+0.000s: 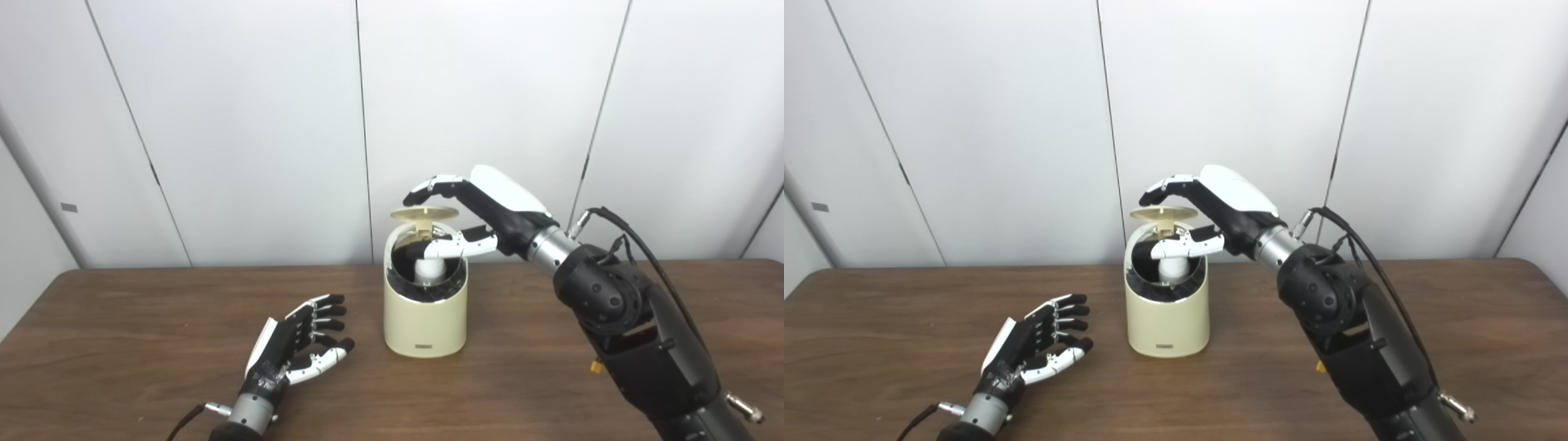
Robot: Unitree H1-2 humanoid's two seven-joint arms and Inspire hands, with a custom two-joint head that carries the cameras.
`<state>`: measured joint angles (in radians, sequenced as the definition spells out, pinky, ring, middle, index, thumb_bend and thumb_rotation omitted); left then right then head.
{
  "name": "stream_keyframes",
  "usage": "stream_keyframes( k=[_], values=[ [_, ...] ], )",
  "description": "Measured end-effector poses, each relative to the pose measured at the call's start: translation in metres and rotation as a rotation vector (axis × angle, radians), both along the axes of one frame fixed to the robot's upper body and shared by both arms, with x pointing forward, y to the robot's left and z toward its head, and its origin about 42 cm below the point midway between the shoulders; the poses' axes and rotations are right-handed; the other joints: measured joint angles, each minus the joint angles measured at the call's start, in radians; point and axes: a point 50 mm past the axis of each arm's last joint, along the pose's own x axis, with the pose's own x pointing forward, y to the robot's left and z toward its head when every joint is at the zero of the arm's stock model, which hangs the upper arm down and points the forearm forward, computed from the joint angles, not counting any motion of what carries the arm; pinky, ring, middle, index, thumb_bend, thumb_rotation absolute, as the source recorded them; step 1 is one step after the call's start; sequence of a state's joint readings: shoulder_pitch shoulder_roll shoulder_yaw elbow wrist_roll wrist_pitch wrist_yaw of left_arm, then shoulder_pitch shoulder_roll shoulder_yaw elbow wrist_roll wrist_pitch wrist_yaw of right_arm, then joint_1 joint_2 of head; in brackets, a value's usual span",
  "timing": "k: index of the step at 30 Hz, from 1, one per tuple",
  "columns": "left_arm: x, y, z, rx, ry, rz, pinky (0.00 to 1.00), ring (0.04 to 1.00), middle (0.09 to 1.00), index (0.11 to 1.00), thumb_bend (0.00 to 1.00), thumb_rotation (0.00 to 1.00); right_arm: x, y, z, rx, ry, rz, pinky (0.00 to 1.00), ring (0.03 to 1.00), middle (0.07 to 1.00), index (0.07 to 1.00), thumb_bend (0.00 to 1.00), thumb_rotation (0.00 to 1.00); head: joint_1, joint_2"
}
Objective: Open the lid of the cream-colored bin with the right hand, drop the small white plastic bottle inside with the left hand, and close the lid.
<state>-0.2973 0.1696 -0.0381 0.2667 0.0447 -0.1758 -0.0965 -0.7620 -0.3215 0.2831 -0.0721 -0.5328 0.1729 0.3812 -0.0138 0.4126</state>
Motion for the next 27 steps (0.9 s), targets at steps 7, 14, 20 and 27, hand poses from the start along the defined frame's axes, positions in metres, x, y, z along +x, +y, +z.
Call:
stream_keyframes(
  k=[7, 14, 20, 27],
  values=[
    [0.000, 0.000, 0.000, 0.000, 0.000, 0.001, 0.60, 0.707, 0.769, 0.783, 0.55, 0.04, -0.006, -0.002, 0.002, -0.013, 0.002, 0.005, 0.85, 0.858, 0.667, 0.616, 0.60, 0.71, 0.002, 0.014],
    [0.000, -0.001, 0.000, 0.000, 0.000, 0.005, 0.59, 0.698, 0.763, 0.782, 0.56, 0.06, -0.009, -0.009, 0.004, -0.067, -0.022, -0.006, 0.83, 0.834, 0.639, 0.584, 0.62, 0.70, 0.002, 0.022],
    [0.000, -0.002, 0.001, -0.007, -0.004, 0.010, 0.58, 0.698, 0.761, 0.783, 0.56, 0.07, -0.014, -0.011, -0.002, -0.086, -0.024, -0.015, 0.99, 0.844, 0.633, 0.585, 0.62, 0.72, 0.003, 0.035],
    [0.000, -0.001, 0.006, -0.028, -0.019, 0.023, 0.59, 0.700, 0.755, 0.779, 0.55, 0.06, -0.017, -0.011, -0.004, -0.118, -0.039, -0.006, 1.00, 0.835, 0.621, 0.602, 0.61, 0.69, 0.006, 0.048]
  ],
)
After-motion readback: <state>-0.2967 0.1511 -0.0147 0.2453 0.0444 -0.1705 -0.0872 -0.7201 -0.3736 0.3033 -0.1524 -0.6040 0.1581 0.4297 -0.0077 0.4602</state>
